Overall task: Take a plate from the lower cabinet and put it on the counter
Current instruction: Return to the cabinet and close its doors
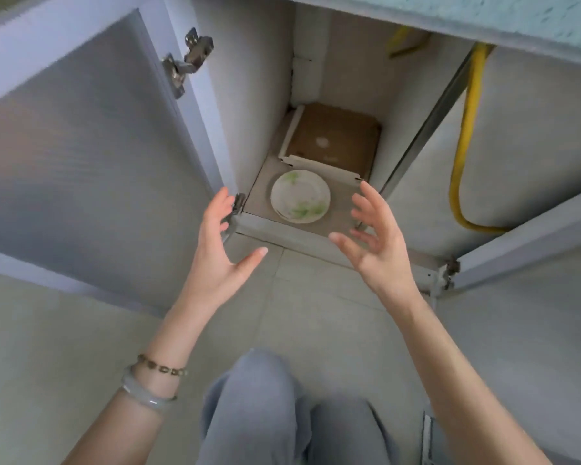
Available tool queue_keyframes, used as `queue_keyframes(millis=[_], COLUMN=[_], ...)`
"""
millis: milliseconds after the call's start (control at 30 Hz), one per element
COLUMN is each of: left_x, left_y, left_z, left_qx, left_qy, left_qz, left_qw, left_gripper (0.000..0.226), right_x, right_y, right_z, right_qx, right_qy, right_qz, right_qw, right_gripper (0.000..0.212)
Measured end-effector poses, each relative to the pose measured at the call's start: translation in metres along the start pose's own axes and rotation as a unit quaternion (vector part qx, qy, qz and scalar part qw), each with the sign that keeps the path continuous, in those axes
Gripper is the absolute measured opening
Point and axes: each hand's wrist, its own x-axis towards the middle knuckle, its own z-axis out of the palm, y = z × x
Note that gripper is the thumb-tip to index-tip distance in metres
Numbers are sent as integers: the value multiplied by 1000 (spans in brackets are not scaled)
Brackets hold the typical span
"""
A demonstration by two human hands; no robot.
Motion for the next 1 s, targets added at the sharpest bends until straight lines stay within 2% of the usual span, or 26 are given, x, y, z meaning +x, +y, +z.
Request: queue_keyframes(millis=[133, 267, 533, 700, 767, 867, 1000], left_x=[-3, -4, -14, -21, -27, -37, -56], left_y=[-47, -68, -47, -39, -31, -19, -19], left_z=[11, 11, -1, -16, -28, -58, -104], left_qx=[29, 57, 81, 109, 134, 197, 263], left_qy=[3, 8, 29, 105, 176, 305, 400], left_qz=[48, 88, 105, 109, 103, 105, 71], left_qw=[998, 994, 991, 982, 970, 926, 875], left_gripper=[96, 98, 97, 95, 91, 84, 84], right_x=[7, 17, 19, 29, 34, 40, 34], right_y=[50, 68, 35, 1, -25, -72, -125], right_z=[21, 35, 37, 57, 74, 109, 160], right_qx=[7, 3, 8, -22, -42, -77, -168], right_qy=[6, 6, -2, -31, -63, -115, -175], right_qz=[-30, -69, -99, -175, -228, -339, -496], right_qw=[1000, 998, 995, 984, 971, 931, 834], right_gripper=[81, 79, 78, 78, 77, 74, 72])
